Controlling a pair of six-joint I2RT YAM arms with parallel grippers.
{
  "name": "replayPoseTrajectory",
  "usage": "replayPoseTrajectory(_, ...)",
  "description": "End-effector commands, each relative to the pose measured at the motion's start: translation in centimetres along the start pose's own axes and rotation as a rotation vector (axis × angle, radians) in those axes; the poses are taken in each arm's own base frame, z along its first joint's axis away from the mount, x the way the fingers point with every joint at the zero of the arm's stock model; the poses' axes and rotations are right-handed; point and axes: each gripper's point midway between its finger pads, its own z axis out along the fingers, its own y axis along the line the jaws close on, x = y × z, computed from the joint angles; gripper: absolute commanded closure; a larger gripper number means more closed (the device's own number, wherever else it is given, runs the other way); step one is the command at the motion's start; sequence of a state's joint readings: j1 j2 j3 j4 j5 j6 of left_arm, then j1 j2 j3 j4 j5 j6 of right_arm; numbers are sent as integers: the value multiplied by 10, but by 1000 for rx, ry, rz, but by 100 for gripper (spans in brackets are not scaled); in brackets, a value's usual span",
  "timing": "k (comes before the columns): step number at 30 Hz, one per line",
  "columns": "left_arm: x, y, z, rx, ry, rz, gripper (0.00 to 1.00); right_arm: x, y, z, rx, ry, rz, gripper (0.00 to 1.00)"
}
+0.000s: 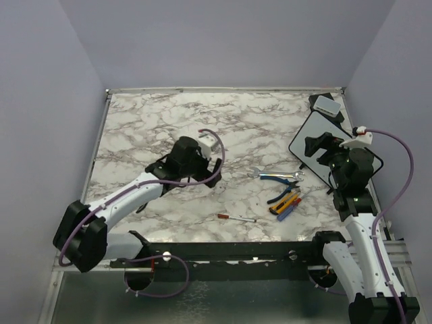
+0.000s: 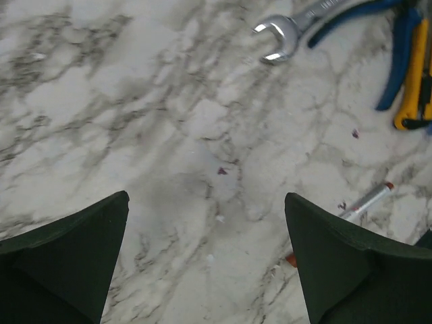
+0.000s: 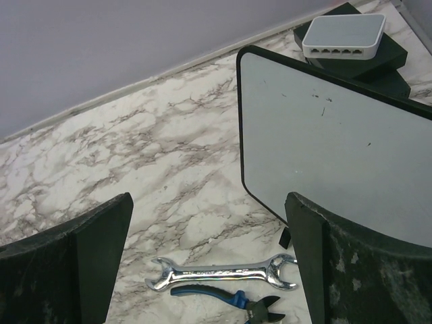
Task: Write a sentence on the whiteboard
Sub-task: Open the whiteboard marker at the center of the board.
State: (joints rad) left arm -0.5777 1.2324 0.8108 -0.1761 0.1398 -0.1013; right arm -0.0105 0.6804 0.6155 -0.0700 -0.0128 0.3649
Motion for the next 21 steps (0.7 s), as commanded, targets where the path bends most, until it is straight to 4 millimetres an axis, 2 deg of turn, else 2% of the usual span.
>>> replayPoseTrajectory(1,64,-79,9,293,212,227,1,8,2,1,-30,12,-5,1)
replayPoseTrajectory(4,102,-101,13,344,339,311,1,10,3,3,-35,21,-4,1)
replayPoseTrajectory(7,126,-106,17,338,416,363,1,9,4,3,-41,22,-5,1)
replayPoseTrajectory(12,142,-106,23,320,471,402,6,10,5,4,-50,20,-6,1)
replayPoseTrajectory(16,155,-115,24,365,514,416,14,13,2,5,-37,28,-9,1)
replayPoseTrajectory(21,164,-121,24,366,538,456,34,15,-1,7,-24,27,-11,1)
